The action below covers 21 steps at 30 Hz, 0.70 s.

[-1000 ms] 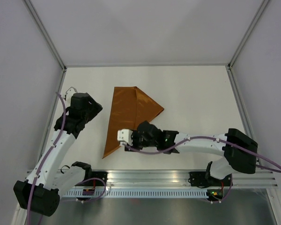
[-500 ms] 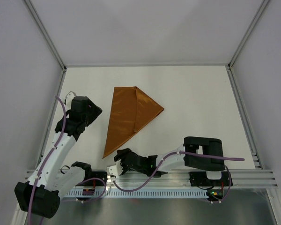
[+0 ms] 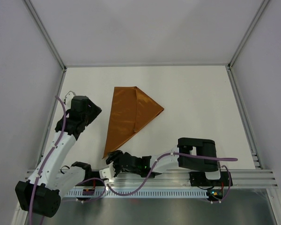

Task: Fold the napkin, place the utensils inside, and roll it up
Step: Fold the napkin at the center of the board.

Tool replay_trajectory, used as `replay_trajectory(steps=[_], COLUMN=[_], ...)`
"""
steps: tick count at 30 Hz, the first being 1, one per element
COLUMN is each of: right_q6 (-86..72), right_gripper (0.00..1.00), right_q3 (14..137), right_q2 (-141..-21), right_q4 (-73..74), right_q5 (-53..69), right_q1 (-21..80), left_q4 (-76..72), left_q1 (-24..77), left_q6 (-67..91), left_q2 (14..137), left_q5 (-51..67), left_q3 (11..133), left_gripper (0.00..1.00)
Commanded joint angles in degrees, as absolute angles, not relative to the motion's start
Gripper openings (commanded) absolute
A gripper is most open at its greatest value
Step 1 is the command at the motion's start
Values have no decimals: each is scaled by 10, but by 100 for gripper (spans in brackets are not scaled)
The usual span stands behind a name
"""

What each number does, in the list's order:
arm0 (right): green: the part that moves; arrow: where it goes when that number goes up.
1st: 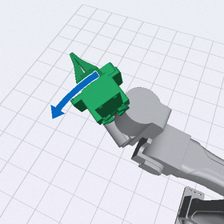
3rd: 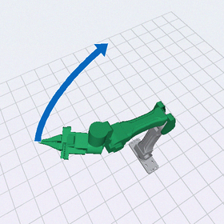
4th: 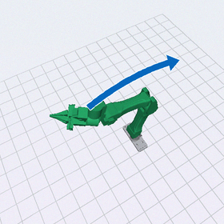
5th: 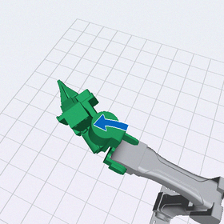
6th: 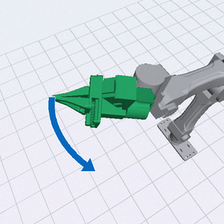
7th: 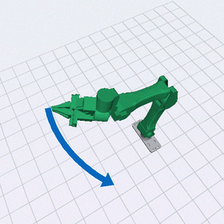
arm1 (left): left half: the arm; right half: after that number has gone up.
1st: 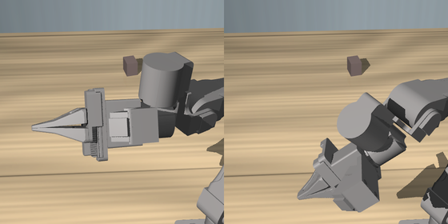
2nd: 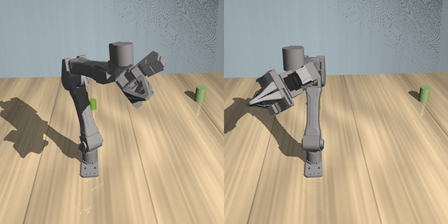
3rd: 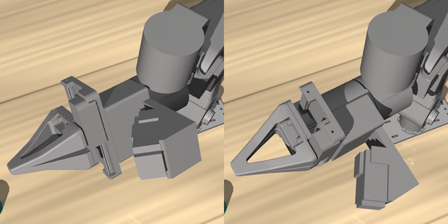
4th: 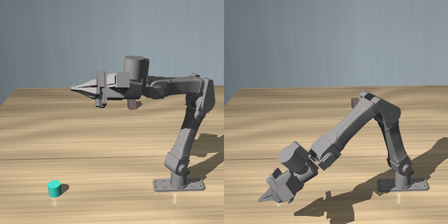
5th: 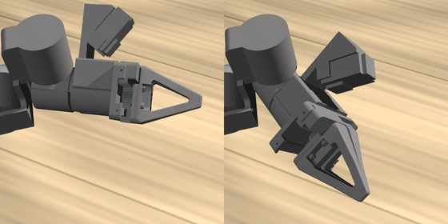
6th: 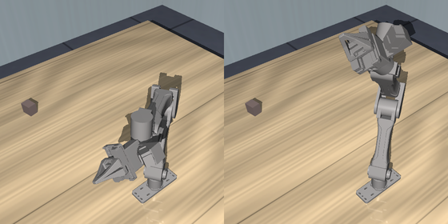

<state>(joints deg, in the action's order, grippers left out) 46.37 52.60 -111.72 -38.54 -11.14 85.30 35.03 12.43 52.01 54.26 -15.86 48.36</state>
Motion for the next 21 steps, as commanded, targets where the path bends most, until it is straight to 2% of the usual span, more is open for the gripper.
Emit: replay_trajectory(steps=[1,21], right_q6=[441,454], right_gripper=[49,46], right_q3=[547,584], right_q2=[-1120,-1186], right_q4=[-392,-422], right_q5=[-69,-54], right_q1=[863,861], left_q4=[335,333], left_q1=[119,107], left_q6=[503,483], left_q2=[534,554], left_q5=[-147,-141], left_q3=[497,515], left_gripper=[68,69])
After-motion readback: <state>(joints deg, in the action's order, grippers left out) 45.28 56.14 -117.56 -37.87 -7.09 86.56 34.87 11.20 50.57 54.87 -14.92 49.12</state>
